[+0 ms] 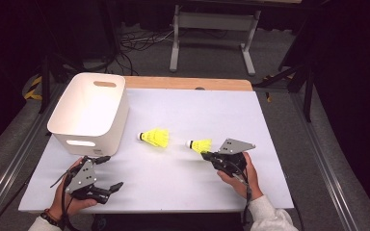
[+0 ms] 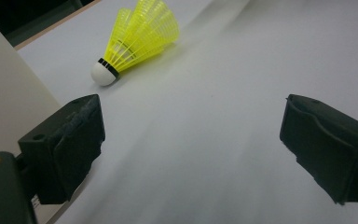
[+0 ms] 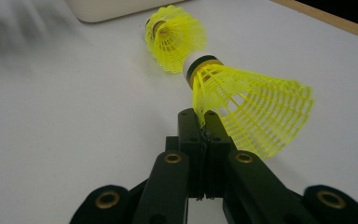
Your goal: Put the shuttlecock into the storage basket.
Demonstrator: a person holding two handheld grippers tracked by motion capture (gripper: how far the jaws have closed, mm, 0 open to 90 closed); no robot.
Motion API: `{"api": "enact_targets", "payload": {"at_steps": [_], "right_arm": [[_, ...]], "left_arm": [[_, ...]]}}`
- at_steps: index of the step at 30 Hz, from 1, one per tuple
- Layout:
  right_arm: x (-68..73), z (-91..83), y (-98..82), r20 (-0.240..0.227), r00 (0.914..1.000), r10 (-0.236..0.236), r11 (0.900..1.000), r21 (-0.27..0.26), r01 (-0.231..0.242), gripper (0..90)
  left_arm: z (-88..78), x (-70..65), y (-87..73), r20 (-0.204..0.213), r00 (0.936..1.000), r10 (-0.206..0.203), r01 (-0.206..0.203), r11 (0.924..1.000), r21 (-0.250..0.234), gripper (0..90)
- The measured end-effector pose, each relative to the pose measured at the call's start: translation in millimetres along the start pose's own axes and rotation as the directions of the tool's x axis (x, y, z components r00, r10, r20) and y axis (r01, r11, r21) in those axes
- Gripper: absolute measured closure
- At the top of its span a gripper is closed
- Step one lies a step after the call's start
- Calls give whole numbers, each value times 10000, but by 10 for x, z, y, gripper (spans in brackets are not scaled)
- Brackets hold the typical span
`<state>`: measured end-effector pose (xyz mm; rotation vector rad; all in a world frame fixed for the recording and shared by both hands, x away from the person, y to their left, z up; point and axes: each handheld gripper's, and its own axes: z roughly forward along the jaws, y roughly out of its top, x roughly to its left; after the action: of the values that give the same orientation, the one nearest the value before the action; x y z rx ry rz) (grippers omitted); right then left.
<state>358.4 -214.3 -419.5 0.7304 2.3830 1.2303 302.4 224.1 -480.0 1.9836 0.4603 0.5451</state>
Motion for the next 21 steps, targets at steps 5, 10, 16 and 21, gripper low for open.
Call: {"api": "enact_targets", "payload": {"at_steps": [5, 10, 16, 21], "right_arm": [[23, 126, 59, -110, 9998, -178, 9998, 100, 179, 897], [33, 261, 115, -154, 9992, -368, 9990, 264, 372, 897], [36, 520, 189, -305, 9981, -535, 9972, 502, 550, 897], [59, 654, 252, -447, 9972, -592, 9970, 478, 613, 897]], "left_arm": [[-1, 0, -1, 1, 10000, 22, -22, 10000, 4, 75], [-1, 0, -3, 10, 10000, 0, 0, 10000, -4, 75], [-2, 6, -7, 27, 10000, -6, 6, 10000, 32, 75], [-2, 5, -7, 44, 10000, -4, 4, 10000, 8, 75]]}}
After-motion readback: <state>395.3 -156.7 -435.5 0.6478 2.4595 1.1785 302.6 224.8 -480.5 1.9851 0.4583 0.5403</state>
